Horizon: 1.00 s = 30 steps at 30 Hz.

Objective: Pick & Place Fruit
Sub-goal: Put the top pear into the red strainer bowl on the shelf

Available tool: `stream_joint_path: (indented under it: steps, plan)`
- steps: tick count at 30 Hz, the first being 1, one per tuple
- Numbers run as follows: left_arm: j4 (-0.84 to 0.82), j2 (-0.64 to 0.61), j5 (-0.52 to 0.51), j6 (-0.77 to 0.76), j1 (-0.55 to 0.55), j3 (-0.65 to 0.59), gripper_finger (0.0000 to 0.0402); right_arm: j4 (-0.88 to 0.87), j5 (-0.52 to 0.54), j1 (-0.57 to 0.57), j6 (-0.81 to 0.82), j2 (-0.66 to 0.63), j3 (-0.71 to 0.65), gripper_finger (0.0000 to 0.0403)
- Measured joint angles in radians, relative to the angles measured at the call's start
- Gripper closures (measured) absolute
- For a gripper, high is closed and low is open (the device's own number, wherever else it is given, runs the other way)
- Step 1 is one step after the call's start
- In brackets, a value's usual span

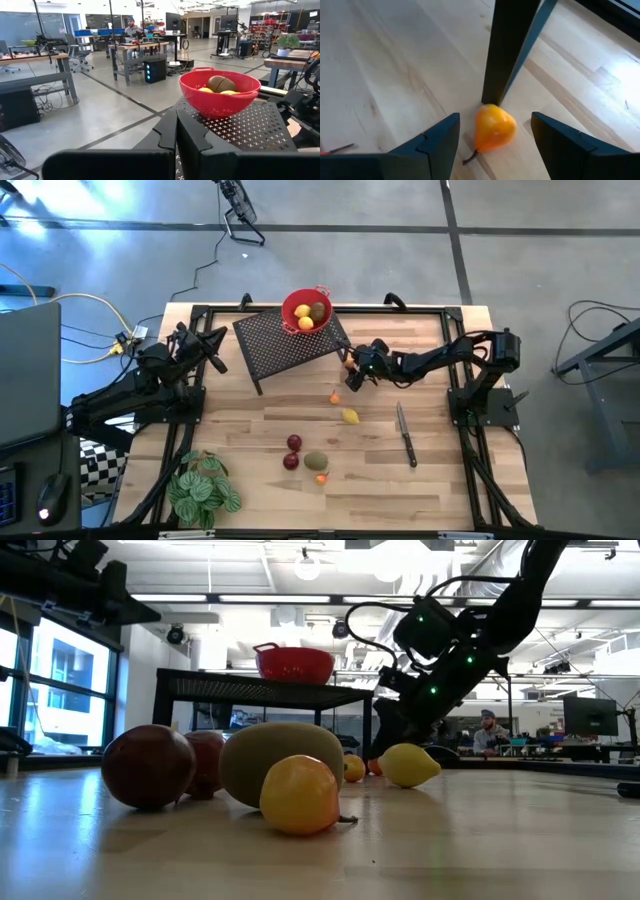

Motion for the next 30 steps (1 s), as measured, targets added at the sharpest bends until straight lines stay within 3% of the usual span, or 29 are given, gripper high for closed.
stream_joint_path:
  steps: [13, 24, 30]
  plan:
    - [-0.018, 0.000, -0.001, -0.002, 0.000, 0.000, 0.0401, 0.021, 0.006, 0.001, 0.006, 0.000, 0.000, 0.0165]
    - [-0.018, 0.000, -0.004, -0.004, 0.000, 0.000, 0.0401, 0.123, 0.004, 0.002, -0.006, 0.096, -0.001, 0.0165]
    - [-0.018, 0.000, -0.004, -0.003, 0.000, 0.000, 0.0401, 0.119, -0.003, 0.003, -0.013, 0.096, -0.001, 0.0190]
